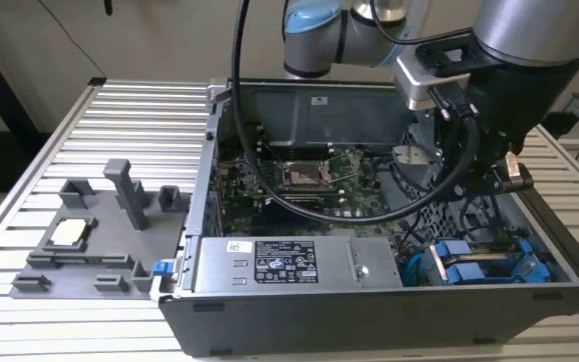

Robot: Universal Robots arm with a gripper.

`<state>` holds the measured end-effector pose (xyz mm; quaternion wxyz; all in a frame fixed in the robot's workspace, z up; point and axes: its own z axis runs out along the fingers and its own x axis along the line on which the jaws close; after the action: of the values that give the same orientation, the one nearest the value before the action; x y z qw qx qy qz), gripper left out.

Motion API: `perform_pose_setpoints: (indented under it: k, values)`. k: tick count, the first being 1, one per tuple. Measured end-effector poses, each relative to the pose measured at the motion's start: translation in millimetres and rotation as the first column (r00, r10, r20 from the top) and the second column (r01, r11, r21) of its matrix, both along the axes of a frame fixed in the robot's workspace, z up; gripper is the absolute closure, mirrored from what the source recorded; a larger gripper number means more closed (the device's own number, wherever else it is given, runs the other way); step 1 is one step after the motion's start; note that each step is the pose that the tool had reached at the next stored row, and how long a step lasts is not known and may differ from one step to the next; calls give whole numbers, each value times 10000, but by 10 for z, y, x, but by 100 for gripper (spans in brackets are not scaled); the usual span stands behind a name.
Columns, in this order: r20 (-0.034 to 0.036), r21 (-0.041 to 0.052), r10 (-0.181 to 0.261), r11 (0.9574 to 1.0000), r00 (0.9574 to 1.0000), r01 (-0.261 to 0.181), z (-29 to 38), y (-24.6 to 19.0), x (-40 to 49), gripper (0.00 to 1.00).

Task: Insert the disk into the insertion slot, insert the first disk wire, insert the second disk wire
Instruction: 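Insert the second disk wire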

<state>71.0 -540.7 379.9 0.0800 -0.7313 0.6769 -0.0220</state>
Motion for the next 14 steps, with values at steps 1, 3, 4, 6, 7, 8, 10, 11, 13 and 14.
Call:
perform_pose_setpoints:
  k: [1,3,4,6,7,8,10,11,13,14]
  values:
    - [50,2,-1,10000,10000,1,-14,1,-8,73]
    - [143,1,3,10000,9999,-3,-42,5,-18,73]
    - [189,1,6,10000,9998,-6,-56,7,-20,73]
    - [277,1,11,10000,9996,-11,-85,12,-27,73]
    - [323,1,12,10000,9995,-12,-101,15,-31,73]
    - [364,1,12,10000,9993,-12,-113,19,-38,73]
    - [406,3,12,10000,9992,-12,-123,34,-50,73]
    - [409,4,12,10000,9992,-12,-123,40,-52,73]
    - [421,7,11,10000,9991,-12,-123,55,-58,73]
    - [432,12,11,10000,9991,-12,-124,62,-60,73]
